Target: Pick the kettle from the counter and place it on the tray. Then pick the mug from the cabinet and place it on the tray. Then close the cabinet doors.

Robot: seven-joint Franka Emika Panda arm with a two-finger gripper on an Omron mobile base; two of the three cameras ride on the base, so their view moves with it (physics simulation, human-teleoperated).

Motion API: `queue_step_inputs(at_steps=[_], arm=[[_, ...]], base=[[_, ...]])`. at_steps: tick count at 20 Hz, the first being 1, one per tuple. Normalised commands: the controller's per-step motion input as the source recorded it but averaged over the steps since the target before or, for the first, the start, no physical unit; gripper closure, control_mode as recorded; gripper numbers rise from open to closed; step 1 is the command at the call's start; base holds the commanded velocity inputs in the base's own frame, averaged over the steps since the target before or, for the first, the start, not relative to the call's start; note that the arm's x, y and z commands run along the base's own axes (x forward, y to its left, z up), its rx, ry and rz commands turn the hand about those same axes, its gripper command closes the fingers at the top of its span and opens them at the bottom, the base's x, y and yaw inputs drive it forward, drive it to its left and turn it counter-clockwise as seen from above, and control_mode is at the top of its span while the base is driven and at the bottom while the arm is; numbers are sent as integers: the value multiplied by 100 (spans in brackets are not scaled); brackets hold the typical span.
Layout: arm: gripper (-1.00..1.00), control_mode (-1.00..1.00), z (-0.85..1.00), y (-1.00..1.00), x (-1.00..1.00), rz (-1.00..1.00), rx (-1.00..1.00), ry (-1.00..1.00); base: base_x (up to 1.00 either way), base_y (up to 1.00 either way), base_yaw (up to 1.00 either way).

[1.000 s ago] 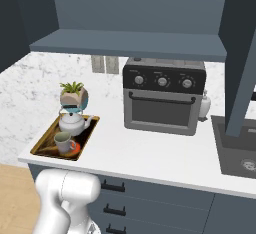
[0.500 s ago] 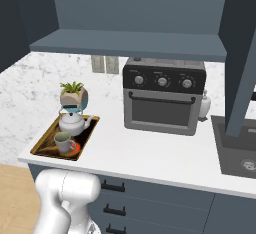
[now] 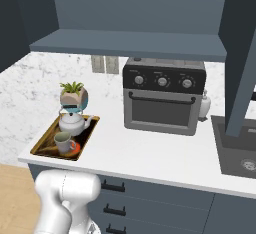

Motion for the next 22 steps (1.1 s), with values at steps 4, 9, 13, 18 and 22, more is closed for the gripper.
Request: queue_step_inputs(at_steps=[4,9,13,18,22], arm=[[-100,-100,7,39,35,0,-23,-24],[-100,-100,15,44,37,0,-20,-22],[-100,-100,3,33,47,-4,-13,-1],[-100,-100,-3,20,48,-5,-3,0],[-100,-100,-8,8,42,-6,0,1]], base=[[0,0,0],[0,0,0],[0,0,0],[0,0,0],[0,0,0]])
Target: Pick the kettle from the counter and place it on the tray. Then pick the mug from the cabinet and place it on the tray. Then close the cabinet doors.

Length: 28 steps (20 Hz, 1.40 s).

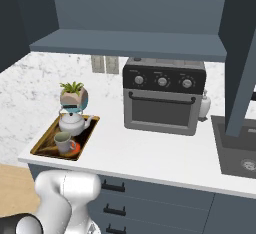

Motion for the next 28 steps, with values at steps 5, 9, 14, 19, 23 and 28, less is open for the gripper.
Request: queue_step_inputs(at_steps=[5,9,14,19,23,28], arm=[[-100,-100,-17,-2,35,-11,0,0],[-100,-100,-18,-33,19,-14,-3,0],[-100,-100,-5,-45,24,-14,-2,1],[-100,-100,0,-70,25,-21,-3,6],[-100,-100,0,-74,39,-21,0,9],[-100,-100,-1,-76,48,-22,0,12]], base=[[0,0,0],[0,0,0],[0,0,0],[0,0,0],[0,0,0],[0,0,0]])
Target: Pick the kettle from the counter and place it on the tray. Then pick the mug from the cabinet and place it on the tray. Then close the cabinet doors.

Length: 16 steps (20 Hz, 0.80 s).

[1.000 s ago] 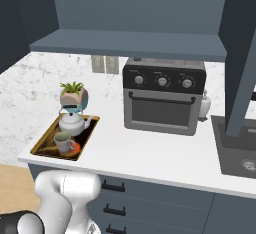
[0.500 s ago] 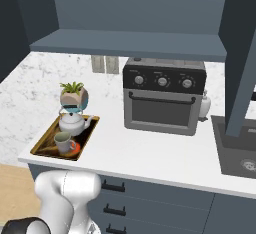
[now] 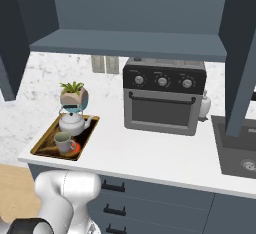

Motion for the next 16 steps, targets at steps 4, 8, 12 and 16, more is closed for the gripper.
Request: queue_step_inputs(at_steps=[4,8,12,16], arm=[[-100,-100,-10,-74,56,-20,0,15],[-100,-100,-16,-72,59,-20,0,12],[-100,-100,-17,-72,61,-19,-1,12],[-100,-100,-23,-72,65,-17,-2,6]], base=[[0,0,0],[0,0,0],[0,0,0],[0,0,0]])
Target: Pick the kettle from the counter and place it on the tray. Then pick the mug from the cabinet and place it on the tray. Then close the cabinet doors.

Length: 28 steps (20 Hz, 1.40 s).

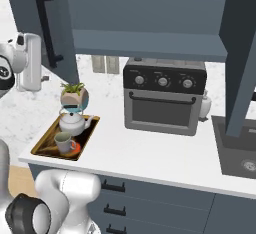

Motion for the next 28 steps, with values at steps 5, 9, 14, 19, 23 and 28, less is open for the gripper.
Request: queue_step_inputs(at_steps=[5,9,14,19,23,28], arm=[[-100,-100,-22,-68,68,-18,-5,2],[-100,-100,-20,-66,67,-15,-1,7],[-100,-100,-23,-57,46,-5,0,2],[-100,-100,-21,-51,11,0,4,0],[-100,-100,-26,-44,30,0,5,0],[-100,-100,-25,-36,64,0,5,0]], base=[[0,0,0],[0,0,0],[0,0,0],[0,0,0],[0,0,0],[0,0,0]])
